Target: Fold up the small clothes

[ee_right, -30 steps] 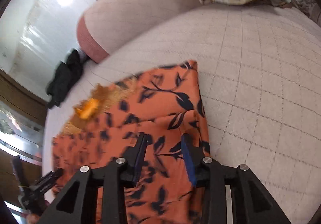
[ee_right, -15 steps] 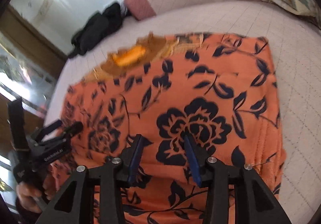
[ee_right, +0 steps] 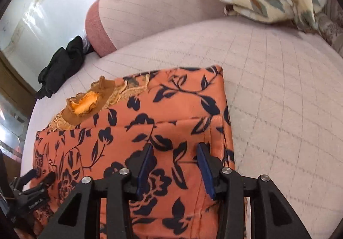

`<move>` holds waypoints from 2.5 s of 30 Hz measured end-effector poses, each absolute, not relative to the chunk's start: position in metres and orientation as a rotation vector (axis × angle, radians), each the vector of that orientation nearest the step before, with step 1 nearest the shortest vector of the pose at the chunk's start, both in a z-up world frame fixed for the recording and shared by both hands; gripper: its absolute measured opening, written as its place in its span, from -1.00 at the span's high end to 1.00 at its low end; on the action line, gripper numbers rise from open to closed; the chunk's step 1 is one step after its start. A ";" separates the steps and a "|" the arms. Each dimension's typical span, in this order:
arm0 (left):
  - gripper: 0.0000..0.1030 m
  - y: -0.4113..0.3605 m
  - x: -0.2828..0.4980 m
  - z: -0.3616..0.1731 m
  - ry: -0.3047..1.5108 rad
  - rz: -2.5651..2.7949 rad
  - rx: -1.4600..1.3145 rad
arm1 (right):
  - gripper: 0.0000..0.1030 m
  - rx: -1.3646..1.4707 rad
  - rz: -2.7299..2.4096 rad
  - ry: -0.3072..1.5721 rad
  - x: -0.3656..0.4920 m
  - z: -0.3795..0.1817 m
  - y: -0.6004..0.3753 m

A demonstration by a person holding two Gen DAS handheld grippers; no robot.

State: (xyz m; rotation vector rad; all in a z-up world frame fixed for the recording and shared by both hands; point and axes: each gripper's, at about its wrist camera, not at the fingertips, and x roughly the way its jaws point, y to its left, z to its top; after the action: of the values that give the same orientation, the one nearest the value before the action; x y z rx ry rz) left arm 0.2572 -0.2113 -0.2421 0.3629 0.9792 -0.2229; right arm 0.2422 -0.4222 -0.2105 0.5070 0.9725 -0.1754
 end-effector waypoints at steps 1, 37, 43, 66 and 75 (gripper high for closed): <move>-0.87 -0.211 0.257 -0.242 0.978 -0.222 0.364 | 0.10 0.483 -0.181 0.982 0.243 -0.207 -0.420; -1.00 -0.210 0.246 -0.247 0.873 -0.198 0.379 | 0.08 0.474 0.034 1.052 0.232 -0.210 -0.355; -1.00 -0.205 0.251 -0.246 0.904 -0.222 0.342 | 0.08 0.440 0.031 1.056 0.232 -0.210 -0.351; -1.00 -0.197 0.241 -0.200 0.753 -0.214 0.302 | 0.08 0.447 -0.068 0.959 0.227 -0.190 -0.379; -1.00 -0.193 0.251 -0.214 0.827 -0.193 0.314 | 0.08 0.524 -0.182 1.005 0.236 -0.213 -0.424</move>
State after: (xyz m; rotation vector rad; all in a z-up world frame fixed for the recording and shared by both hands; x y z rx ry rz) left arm 0.2512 -0.1932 -0.2139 0.3136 0.8268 -0.1932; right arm 0.2364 -0.4236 -0.2129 0.5239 1.0045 -0.1822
